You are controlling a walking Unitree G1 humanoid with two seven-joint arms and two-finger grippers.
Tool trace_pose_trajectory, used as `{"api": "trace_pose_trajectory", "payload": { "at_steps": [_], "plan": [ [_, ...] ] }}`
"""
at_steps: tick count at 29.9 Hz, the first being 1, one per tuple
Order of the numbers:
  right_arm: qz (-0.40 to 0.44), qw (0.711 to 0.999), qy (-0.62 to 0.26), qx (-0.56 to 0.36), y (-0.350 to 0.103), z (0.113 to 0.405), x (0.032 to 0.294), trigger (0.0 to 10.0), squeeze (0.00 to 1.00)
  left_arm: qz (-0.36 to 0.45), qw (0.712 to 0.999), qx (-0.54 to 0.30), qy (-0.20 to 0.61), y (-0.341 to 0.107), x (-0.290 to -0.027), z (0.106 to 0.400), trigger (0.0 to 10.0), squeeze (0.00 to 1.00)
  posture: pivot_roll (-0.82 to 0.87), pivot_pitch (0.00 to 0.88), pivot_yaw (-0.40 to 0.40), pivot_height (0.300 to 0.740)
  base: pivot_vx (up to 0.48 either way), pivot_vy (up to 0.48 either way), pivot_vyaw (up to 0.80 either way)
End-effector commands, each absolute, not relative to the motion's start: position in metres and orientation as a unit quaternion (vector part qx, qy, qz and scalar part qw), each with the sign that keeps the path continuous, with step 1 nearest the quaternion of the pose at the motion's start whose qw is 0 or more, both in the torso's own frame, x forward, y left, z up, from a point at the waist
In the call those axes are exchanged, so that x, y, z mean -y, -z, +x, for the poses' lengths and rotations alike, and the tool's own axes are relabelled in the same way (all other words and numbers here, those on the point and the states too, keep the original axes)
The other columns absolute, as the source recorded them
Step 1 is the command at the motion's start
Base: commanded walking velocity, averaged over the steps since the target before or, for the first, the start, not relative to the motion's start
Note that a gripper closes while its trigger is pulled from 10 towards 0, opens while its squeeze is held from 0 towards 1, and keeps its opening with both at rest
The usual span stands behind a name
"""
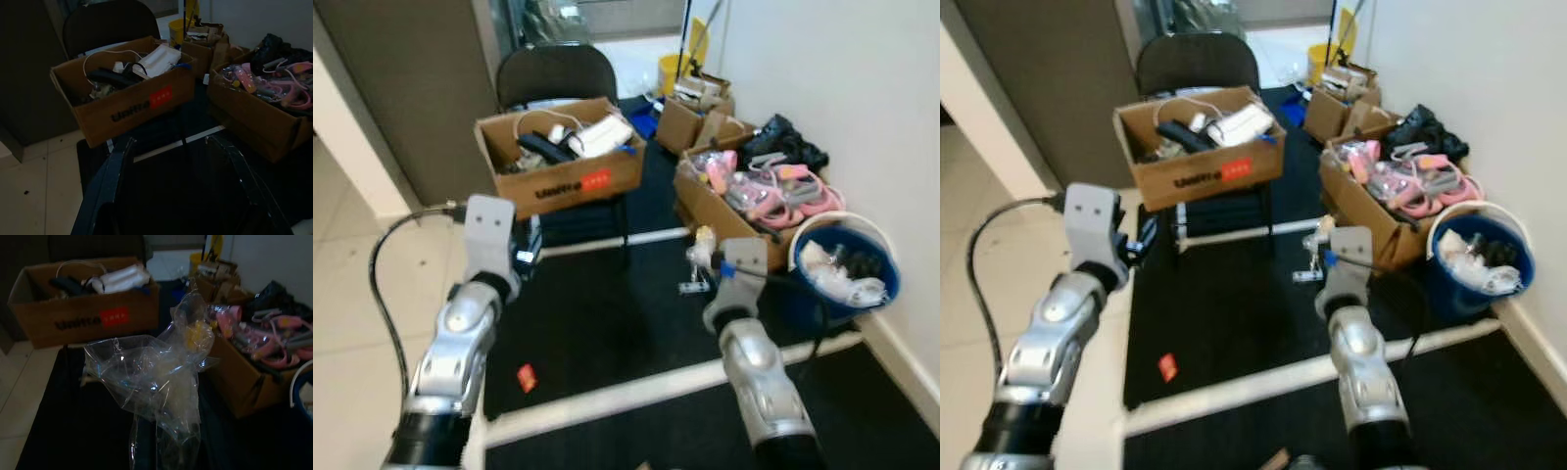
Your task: Picking trash to rubbish bin
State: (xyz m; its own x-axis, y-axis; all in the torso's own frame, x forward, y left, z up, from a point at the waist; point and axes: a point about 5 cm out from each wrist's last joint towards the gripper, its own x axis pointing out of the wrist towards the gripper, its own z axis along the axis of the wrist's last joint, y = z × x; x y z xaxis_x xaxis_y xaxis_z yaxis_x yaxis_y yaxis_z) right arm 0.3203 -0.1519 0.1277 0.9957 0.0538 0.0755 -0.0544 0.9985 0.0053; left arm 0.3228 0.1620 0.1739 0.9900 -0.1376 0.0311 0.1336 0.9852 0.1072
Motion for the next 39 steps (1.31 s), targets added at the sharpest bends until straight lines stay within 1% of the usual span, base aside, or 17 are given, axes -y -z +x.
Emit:
{"api": "trace_pose_trajectory", "payload": {
  "at_steps": [1, 8, 15, 25, 28, 39],
  "plan": [
    [0.004, 0.999, -0.039, 0.036, -0.1248, 0.3186, 0.1445, 10.0, 0.0, 0.06, 0.996, 0.004, 0.062, -0.1682, -0.1669, 0.3206, 10.0, 0.0, -0.01, 0.151, 0.018, 0.74, 0.401, 0.0, 0.0],
    [0.001, 0.998, -0.045, 0.043, -0.1286, 0.3205, 0.1416, 10.0, 0.0, 0.058, 0.996, 0.006, 0.064, -0.1693, -0.166, 0.321, 10.0, 0.0, -0.01, 0.152, 0.022, 0.74, 0.4, 0.0, 0.0],
    [-0.026, 0.997, -0.062, 0.042, -0.1278, 0.3217, 0.1351, 10.0, 0.0, 0.058, 0.996, 0.004, 0.067, -0.1688, -0.1636, 0.3198, 10.0, 0.0, -0.01, 0.154, 0.019, 0.74, 0.402, 0.0, 0.0],
    [-0.046, 0.996, -0.059, 0.04, -0.1281, 0.3231, 0.1355, 10.0, 0.0, 0.058, 0.996, 0.001, 0.067, -0.167, -0.1626, 0.3185, 10.0, 0.0, -0.01, 0.156, 0.018, 0.74, 0.402, 0.0, 0.07],
    [-0.033, 0.997, -0.053, 0.043, -0.1281, 0.3229, 0.1367, 10.0, 0.0, 0.057, 0.996, 0.001, 0.067, -0.1671, -0.1621, 0.3186, 10.0, 0.0, -0.01, 0.155, 0.017, 0.74, 0.404, 0.0, 0.31],
    [-0.038, 0.997, -0.049, 0.041, -0.1282, 0.3239, 0.1372, 10.0, 0.0, 0.058, 0.996, 0.001, 0.064, -0.1674, -0.1639, 0.3187, 10.0, 0.0, -0.01, 0.152, 0.014, 0.74, 0.401, 0.0, 0.0]
  ]
}}
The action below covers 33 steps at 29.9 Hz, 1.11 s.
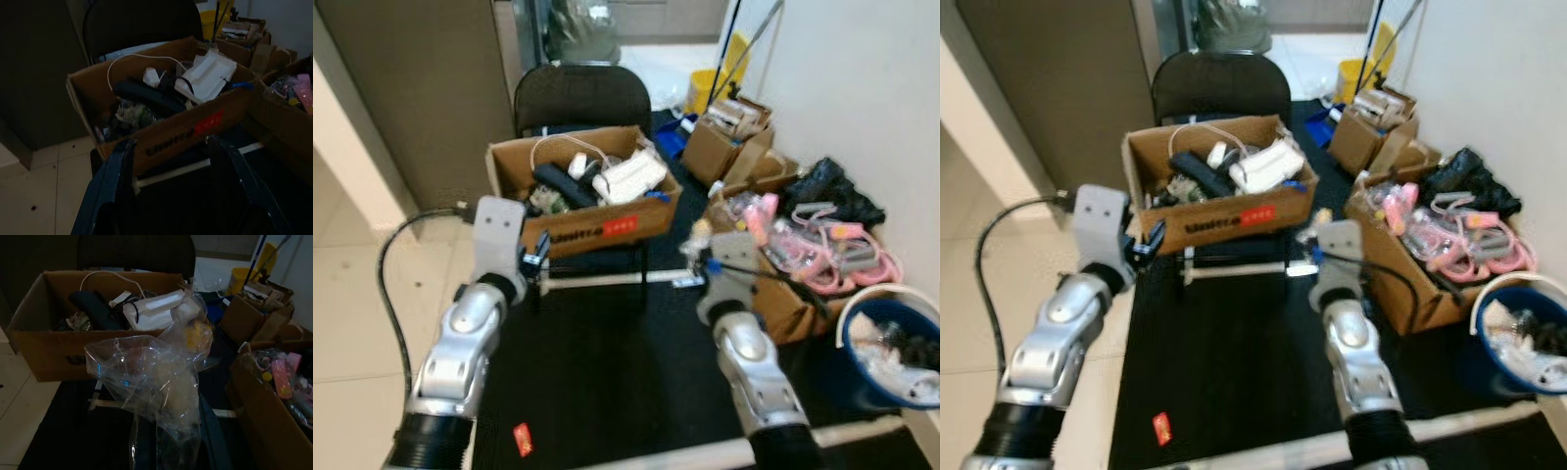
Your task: Picking trash to rubbish bin
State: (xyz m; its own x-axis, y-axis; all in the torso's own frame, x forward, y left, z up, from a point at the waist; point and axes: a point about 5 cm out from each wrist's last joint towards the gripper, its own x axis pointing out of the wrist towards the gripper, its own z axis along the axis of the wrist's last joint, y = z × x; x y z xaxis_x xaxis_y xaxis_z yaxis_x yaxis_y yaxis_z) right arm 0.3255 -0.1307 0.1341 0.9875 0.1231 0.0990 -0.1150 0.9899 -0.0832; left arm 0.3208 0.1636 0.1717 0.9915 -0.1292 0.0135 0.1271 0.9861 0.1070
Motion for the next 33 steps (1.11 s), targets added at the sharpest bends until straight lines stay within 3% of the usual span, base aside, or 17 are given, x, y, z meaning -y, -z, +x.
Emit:
{"api": "trace_pose_trajectory", "payload": {
  "at_steps": [1, 33],
  "plan": [
    [-0.038, 0.997, -0.049, 0.041, -0.128, 0.324, 0.137, 10.0, 0.0, 0.058, 0.996, 0.001, 0.064, -0.167, -0.164, 0.319, 10.0, 0.0, -0.01, 0.152, 0.014, 0.74, 0.398, 0.0, 0.0],
    [-0.015, 0.997, -0.055, 0.051, -0.133, 0.33, 0.126, 10.0, 0.0, 0.062, 0.996, 0.0, 0.067, -0.166, -0.165, 0.317, 10.0, 0.0, 0.0, 0.133, 0.016, 0.74, 0.4, 0.0, 0.0]
  ]
}}
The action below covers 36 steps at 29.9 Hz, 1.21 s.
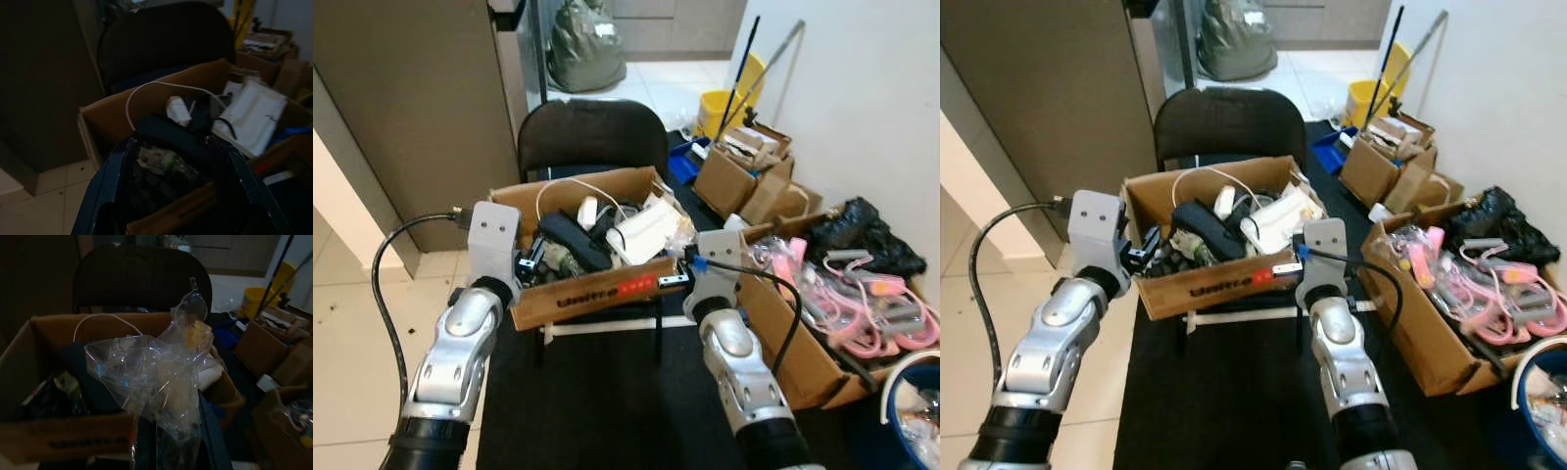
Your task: Picking trash to rubbish bin
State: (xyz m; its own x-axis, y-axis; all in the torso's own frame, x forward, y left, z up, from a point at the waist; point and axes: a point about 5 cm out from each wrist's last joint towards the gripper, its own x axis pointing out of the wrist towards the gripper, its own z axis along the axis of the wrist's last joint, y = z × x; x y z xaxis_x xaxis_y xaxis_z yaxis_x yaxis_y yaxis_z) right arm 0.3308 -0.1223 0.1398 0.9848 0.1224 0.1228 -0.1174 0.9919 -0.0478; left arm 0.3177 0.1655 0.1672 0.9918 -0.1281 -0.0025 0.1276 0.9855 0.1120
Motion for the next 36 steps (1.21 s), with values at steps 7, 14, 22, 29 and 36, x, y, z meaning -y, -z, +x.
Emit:
{"api": "trace_pose_trajectory", "payload": {
  "at_steps": [7, 14, 22, 29, 36],
  "plan": [
    [-0.038, 0.996, -0.065, 0.047, -0.1324, 0.3311, 0.1244, 10.0, 0.0, 0.064, 0.996, 0.001, 0.066, -0.167, -0.1653, 0.3179, 10.0, 0.0, 0.0, 0.133, 0.016, 0.74, 0.399, 0.0, 0.23],
    [-0.024, 0.997, -0.054, 0.051, -0.1337, 0.3322, 0.1261, 10.0, 0.0, 0.065, 0.996, 0.002, 0.065, -0.1679, -0.166, 0.3181, 10.0, 0.0, 0.0, 0.132, 0.016, 0.74, 0.401, 0.0, 0.57],
    [-0.027, 0.997, -0.054, 0.051, -0.1333, 0.3328, 0.1261, 10.0, 0.0, 0.068, 0.996, 0.002, 0.066, -0.1681, -0.1663, 0.3181, 10.0, 0.0, 0.01, 0.133, 0.016, 0.74, 0.401, 0.0, 0.0],
    [-0.026, 0.997, -0.044, 0.052, -0.1338, 0.3337, 0.1275, 10.0, 0.0, 0.069, 0.995, 0.002, 0.067, -0.1679, -0.1664, 0.3179, 10.0, 0.0, 0.01, 0.135, 0.017, 0.74, 0.4, 0.0, 0.0],
    [-0.028, 0.997, -0.04, 0.053, -0.1341, 0.3353, 0.1282, 10.0, 0.0, 0.07, 0.994, -0.005, 0.087, -0.1659, -0.1629, 0.3173, 10.0, 0.0, 0.01, 0.139, 0.017, 0.74, 0.251, 0.0, 0.0]
  ]
}}
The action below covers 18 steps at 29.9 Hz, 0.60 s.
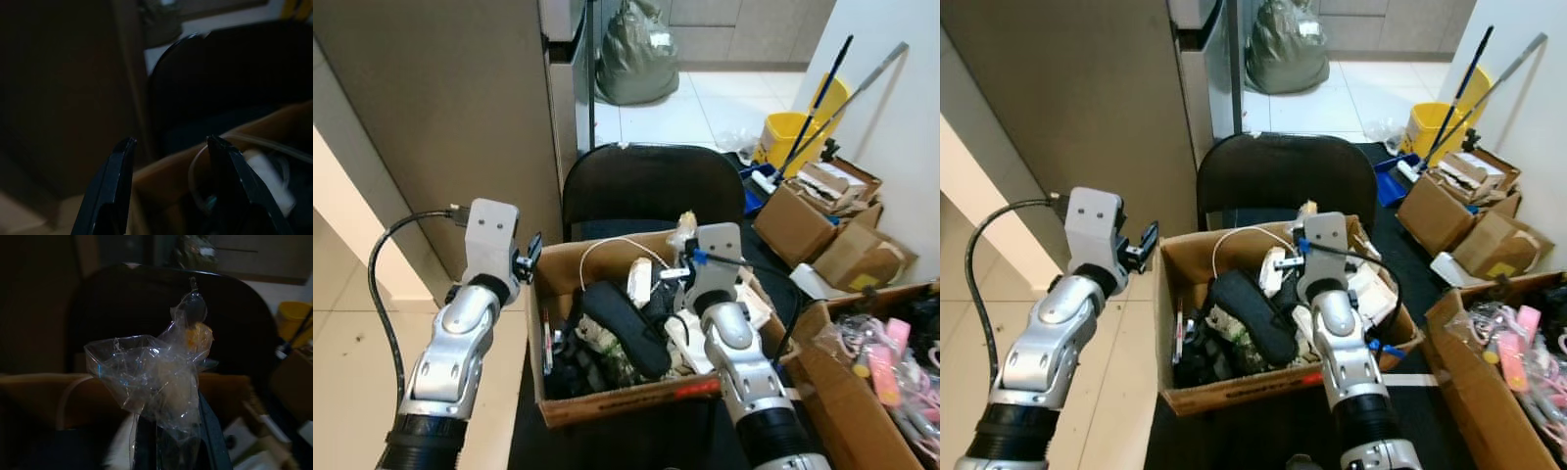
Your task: Picking trash to rubbish bin
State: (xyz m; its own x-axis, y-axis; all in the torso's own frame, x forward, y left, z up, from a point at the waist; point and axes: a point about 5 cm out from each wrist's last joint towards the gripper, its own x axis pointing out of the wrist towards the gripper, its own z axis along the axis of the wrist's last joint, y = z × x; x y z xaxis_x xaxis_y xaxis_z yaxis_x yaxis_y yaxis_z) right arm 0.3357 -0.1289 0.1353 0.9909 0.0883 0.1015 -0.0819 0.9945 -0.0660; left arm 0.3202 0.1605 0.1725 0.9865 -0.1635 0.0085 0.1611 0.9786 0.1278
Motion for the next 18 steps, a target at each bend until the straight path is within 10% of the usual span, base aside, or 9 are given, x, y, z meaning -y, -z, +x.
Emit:
{"api": "trace_pose_trajectory", "payload": {
  "at_steps": [1, 11, 18],
  "plan": [
    [-0.028, 0.997, -0.04, 0.053, -0.134, 0.335, 0.128, 10.0, 0.0, 0.07, 0.993, -0.007, 0.092, -0.165, -0.162, 0.317, 10.0, 0.0, 0.01, 0.139, 0.017, 0.74, 0.0, 0.0, 0.0],
    [-0.029, 0.997, -0.04, 0.051, -0.133, 0.336, 0.129, 10.0, 0.0, 0.07, 0.988, 0.003, 0.14, -0.17, -0.159, 0.314, 10.0, 0.0, 0.01, 0.143, 0.014, 0.74, 0.0, 0.0, 0.0],
    [0.004, 0.995, -0.092, 0.026, -0.124, 0.344, 0.119, 10.0, 0.0, 0.061, 0.927, -0.062, 0.366, -0.161, -0.132, 0.289, 10.0, 0.0, 0.02, 0.142, 0.014, 0.74, 0.0, 0.0, 0.0]
  ]
}}
